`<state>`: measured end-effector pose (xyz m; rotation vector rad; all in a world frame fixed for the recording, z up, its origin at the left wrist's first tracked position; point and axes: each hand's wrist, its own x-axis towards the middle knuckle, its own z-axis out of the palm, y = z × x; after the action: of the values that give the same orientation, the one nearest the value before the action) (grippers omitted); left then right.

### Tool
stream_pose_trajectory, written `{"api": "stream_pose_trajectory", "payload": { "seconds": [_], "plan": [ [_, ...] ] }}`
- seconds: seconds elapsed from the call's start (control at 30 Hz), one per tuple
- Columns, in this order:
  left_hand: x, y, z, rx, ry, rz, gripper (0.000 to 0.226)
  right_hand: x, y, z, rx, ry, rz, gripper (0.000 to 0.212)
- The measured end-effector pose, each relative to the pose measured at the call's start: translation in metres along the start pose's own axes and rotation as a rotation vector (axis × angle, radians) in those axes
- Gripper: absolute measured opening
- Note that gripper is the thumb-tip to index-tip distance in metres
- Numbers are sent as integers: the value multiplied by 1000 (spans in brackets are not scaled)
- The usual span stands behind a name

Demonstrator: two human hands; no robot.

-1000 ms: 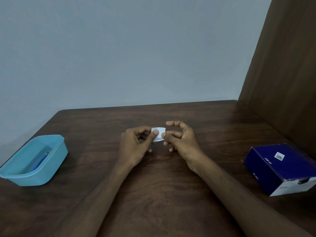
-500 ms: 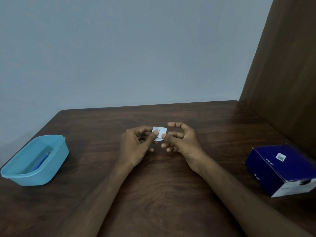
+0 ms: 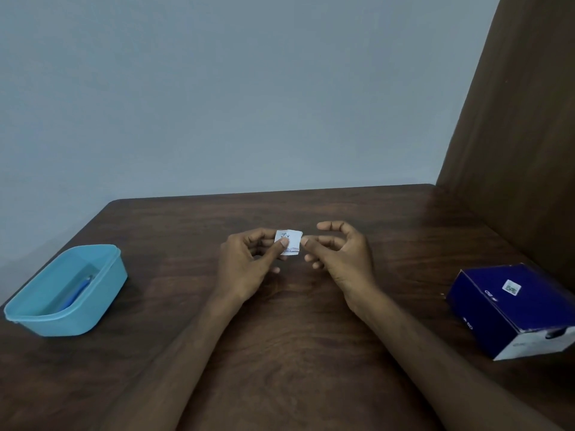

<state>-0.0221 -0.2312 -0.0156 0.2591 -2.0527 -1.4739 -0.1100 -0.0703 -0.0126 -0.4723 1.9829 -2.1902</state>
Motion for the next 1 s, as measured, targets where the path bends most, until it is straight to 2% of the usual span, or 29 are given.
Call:
{"api": "stream_pose_trajectory", "payload": {
  "seconds": [0.07,0.13,0.23,0.3,0.43,0.6,0.77,0.9,1.0],
  "plan": [
    [0,0,0,-6,-1,-4,12,3,3,-3,-93,-2,-36,40],
    [0,1,0,-20,-7,-10,10,1,5,-2,-122,-101,-22,39],
    [0,0,0,-28,-15,-16,7,-2,8,1,-123,-220,-50,19],
    [1,-1,0,-23,-19,-21,6,-2,7,1,-79,-207,-34,12],
    [0,-1,-1,-36,-42,-13,4,0,2,0,13,-214,44,13],
    [-1,1,-4,-99,-85,-24,17,1,0,0,112,-243,62,27],
    [-1,4,-6,-118,-99,-19,11,-2,-2,1,193,-235,65,22],
    [-4,3,-8,-107,-103,-21,18,0,0,-1,195,-215,73,29],
    [-5,6,-6,-36,-106,1,12,1,2,-2,182,-205,66,18]
  ]
}}
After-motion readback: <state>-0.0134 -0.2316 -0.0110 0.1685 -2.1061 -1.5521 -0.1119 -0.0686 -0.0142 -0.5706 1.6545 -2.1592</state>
